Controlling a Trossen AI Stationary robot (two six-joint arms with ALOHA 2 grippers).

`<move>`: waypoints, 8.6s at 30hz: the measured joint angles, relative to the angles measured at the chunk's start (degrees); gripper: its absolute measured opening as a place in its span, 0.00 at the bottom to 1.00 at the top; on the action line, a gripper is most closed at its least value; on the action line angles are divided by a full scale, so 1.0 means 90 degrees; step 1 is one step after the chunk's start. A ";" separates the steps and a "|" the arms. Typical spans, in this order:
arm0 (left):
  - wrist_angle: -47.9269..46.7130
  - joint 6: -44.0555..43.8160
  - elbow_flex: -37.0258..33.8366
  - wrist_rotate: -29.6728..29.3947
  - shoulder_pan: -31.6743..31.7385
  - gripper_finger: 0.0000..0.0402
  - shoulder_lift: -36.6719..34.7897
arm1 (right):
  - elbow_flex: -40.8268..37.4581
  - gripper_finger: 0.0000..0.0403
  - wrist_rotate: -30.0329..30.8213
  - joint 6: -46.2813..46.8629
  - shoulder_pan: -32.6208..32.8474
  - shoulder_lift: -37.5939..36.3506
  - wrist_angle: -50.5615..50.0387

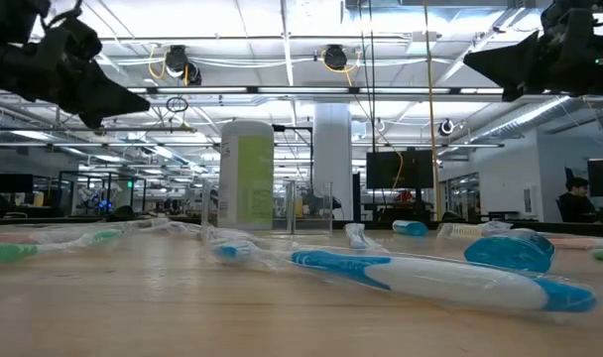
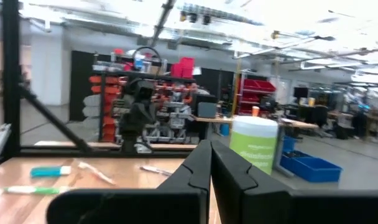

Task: Pick & Place toothbrushing station
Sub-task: Put the left violet toothbrush into the left side of the transparent organizer, then put the top mouthwash into the center of the transparent organizer

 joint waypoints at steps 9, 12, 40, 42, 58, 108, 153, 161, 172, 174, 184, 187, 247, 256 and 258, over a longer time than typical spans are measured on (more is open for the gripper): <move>-0.0457 -0.0806 0.0671 -0.0882 0.0002 0.08 0.1810 | 0.0425 0.01 -0.0046 0.0193 0.0002 0.1480 0.0179; -0.0458 -0.0950 0.0871 -0.1053 0.0000 0.08 0.2360 | 0.0703 0.01 -0.0046 0.0208 0.0002 0.2103 0.0336; 0.0032 -0.0605 0.1704 -0.0318 0.0005 0.08 0.3587 | 0.1028 0.01 -0.0885 0.0163 0.0002 0.6175 0.3737; 0.0041 -0.0570 0.1704 -0.0415 0.0005 0.08 0.3587 | 0.1030 0.01 -0.0884 0.0176 0.0002 0.6300 0.3844; -0.0362 -0.1381 0.1702 -0.2283 0.0050 0.08 0.3645 | 0.1035 0.01 -0.0044 0.0337 0.0000 0.6565 0.3843; -0.0483 -0.2625 0.1548 -0.0168 0.2799 0.13 0.6850 | 0.1037 0.01 -0.0046 0.0315 0.0000 0.6563 0.3882; 0.7480 0.1197 0.1534 -0.2216 -0.0240 0.01 0.7033 | 0.1037 0.01 -0.0046 0.0332 0.0002 0.6561 0.3799; 0.8815 0.1402 0.1534 -0.2044 -0.0231 0.01 0.8186 | 0.1037 0.01 -0.0046 0.0267 0.0002 0.6561 0.3806; 0.8820 0.0957 0.1534 -0.2150 0.0067 0.01 0.8952 | 0.1037 0.01 -0.0047 0.0148 0.0002 0.6561 0.3985; 0.8819 0.0864 0.1534 -0.2219 0.0099 0.01 0.9085 | 0.1037 0.01 -0.0046 0.0134 0.0001 0.6561 0.4012; 0.8533 0.0324 0.1534 -0.2750 0.0108 0.01 0.9362 | 0.1037 0.01 -0.0047 -0.0020 0.0002 0.6561 0.4030; 0.8400 0.0088 0.1534 -0.3007 0.0104 0.02 0.9362 | 0.1037 0.01 -0.0046 -0.0020 0.0002 0.6561 0.4031; 0.4501 0.0215 0.1534 -0.3656 -0.1214 0.32 0.5493 | 0.1037 0.01 0.0342 -0.0435 -0.0054 0.6566 0.4558; 0.4502 0.0208 0.1534 -0.3652 -0.1115 0.32 0.5501 | 0.1269 0.02 0.1741 -0.0177 -0.0371 0.6563 0.5079; 0.4512 0.0160 0.1534 -0.3649 -0.1042 0.32 0.5501 | 0.1562 0.04 0.1597 -0.0192 -0.0436 0.6562 0.4489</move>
